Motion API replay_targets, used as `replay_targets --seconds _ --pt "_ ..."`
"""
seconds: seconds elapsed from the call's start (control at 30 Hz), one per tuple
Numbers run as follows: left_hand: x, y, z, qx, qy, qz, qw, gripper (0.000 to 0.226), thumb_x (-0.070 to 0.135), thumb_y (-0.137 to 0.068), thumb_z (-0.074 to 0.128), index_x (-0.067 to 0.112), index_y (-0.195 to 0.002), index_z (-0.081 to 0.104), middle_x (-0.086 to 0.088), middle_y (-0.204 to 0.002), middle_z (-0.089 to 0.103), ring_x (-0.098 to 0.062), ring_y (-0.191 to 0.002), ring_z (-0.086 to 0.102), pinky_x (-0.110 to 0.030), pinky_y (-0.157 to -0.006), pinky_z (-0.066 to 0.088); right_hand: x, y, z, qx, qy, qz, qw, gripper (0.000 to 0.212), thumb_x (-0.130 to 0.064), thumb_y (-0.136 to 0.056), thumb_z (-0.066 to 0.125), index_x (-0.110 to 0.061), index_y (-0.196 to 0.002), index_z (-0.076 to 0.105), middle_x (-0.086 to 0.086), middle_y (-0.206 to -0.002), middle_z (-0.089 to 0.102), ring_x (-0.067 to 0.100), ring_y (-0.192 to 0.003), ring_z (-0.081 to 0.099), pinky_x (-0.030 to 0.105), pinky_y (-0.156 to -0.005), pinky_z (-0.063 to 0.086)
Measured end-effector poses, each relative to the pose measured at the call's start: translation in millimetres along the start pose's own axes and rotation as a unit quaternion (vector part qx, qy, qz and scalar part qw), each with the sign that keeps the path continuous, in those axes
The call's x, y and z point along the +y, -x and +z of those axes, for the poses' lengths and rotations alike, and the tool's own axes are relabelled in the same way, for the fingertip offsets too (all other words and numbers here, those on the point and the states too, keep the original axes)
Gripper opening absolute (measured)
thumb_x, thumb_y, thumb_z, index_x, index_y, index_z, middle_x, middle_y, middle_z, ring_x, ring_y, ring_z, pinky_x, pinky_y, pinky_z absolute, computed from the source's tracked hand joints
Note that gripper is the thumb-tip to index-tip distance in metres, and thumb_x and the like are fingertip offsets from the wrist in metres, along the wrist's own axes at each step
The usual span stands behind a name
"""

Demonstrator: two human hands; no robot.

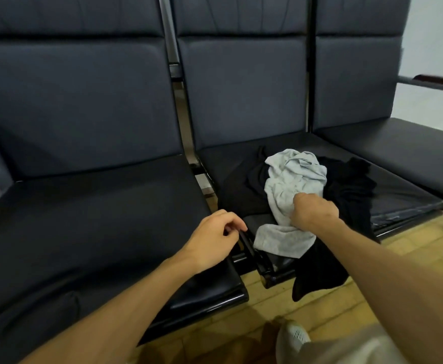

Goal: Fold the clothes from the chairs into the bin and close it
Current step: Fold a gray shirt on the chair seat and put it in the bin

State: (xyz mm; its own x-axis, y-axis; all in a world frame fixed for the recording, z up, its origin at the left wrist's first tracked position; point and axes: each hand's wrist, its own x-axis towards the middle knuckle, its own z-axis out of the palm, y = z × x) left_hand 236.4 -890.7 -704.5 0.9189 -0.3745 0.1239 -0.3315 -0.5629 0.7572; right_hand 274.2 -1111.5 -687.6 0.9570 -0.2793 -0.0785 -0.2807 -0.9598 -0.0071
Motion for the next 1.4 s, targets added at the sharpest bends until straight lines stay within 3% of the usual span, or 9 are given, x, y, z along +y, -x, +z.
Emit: replay_targets --seconds 0.13,0.27,0.43,0.6,0.87,1.17,1.23,1.33,1.4 --pt "1 9 -11 0.013 0.025 -0.016 0.999 0.027 0.004 -0.092 0.054 0.027 -0.091 0.068 0.007 -0.098 0.059 0.000 -0.078 0.056 -0.010 -0.073 0.044 -5 -3 -13 0.161 -0.137 0.000 0.977 0.028 -0.021 -0.096 0.045 -0.012 -0.070 0.047 0.002 -0.075 0.056 0.022 -0.073 0.055 0.041 -0.082 0.042" --pt "-1 21 -32 0.018 0.084 -0.054 0.995 0.024 0.007 -0.094 0.056 0.028 -0.094 0.069 0.006 -0.100 0.066 -0.005 -0.089 0.062 -0.017 -0.082 0.048 -36 14 -46 0.256 -0.513 -0.085 0.815 0.029 -0.020 -0.097 0.049 -0.009 -0.070 0.048 -0.001 -0.068 0.049 0.011 -0.066 0.047 0.029 -0.066 0.040" --pt "4 44 -65 0.066 0.204 -0.083 0.973 0.019 0.012 -0.097 0.052 0.021 -0.107 0.066 0.001 -0.106 0.071 -0.007 -0.098 0.067 -0.028 -0.097 0.048 -90 40 -58 0.130 -0.701 -0.126 0.689 0.025 -0.019 -0.092 0.053 0.005 -0.084 0.054 0.008 -0.081 0.051 0.017 -0.078 0.048 0.035 -0.075 0.041" --pt "2 70 -92 0.108 0.349 -0.102 0.925 0.037 0.026 -0.098 0.051 0.025 -0.134 0.047 0.000 -0.128 0.060 -0.013 -0.111 0.064 -0.038 -0.105 0.045 -141 66 -62 -0.034 -0.728 -0.171 0.663 0.025 -0.020 -0.097 0.053 -0.004 -0.111 0.066 0.014 -0.111 0.068 0.029 -0.107 0.064 0.049 -0.099 0.048" --pt "-27 122 -150 0.139 0.460 -0.093 0.872 0.049 0.038 -0.094 0.051 0.043 -0.141 0.038 0.001 -0.131 0.061 -0.025 -0.114 0.063 -0.049 -0.099 0.049 -202 126 -65 -0.274 -0.713 -0.334 0.553 0.033 -0.013 -0.102 0.041 0.002 -0.127 0.056 0.022 -0.124 0.062 0.035 -0.116 0.060 0.046 -0.100 0.048" --pt "-59 146 -171 0.149 0.392 -0.164 0.893 0.027 0.025 -0.098 0.051 0.009 -0.118 0.059 -0.011 -0.113 0.069 -0.024 -0.105 0.067 -0.041 -0.090 0.053 -219 131 -50 -0.407 -0.636 -0.331 0.566 0.035 -0.015 -0.101 0.041 -0.003 -0.131 0.054 0.017 -0.126 0.063 0.029 -0.119 0.060 0.042 -0.103 0.046" --pt "-60 144 -169 0.157 0.411 -0.179 0.880 0.028 0.030 -0.098 0.052 0.014 -0.120 0.060 -0.009 -0.113 0.070 -0.024 -0.106 0.067 -0.043 -0.091 0.053 -220 128 -49 -0.387 -0.581 -0.327 0.638 0.034 -0.024 -0.102 0.041 -0.009 -0.128 0.057 0.010 -0.124 0.065 0.022 -0.115 0.062 0.038 -0.101 0.048" --pt "-66 137 -161 0.208 0.308 -0.247 0.895 0.029 0.024 -0.095 0.057 0.015 -0.122 0.055 -0.006 -0.114 0.063 -0.021 -0.104 0.064 -0.037 -0.091 0.053 -212 112 -48 -0.201 -0.358 -0.363 0.836 0.032 -0.035 -0.099 0.049 -0.012 -0.102 0.070 0.000 -0.103 0.071 0.014 -0.098 0.067 0.034 -0.091 0.054" --pt "-71 132 -158 0.228 0.187 -0.284 0.912 0.028 0.020 -0.092 0.057 0.020 -0.120 0.053 -0.002 -0.119 0.055 -0.016 -0.103 0.058 -0.031 -0.088 0.050 -199 96 -42 -0.104 -0.230 -0.370 0.894 0.021 -0.027 -0.095 0.054 -0.015 -0.094 0.071 -0.004 -0.100 0.070 0.014 -0.094 0.066 0.030 -0.086 0.053"
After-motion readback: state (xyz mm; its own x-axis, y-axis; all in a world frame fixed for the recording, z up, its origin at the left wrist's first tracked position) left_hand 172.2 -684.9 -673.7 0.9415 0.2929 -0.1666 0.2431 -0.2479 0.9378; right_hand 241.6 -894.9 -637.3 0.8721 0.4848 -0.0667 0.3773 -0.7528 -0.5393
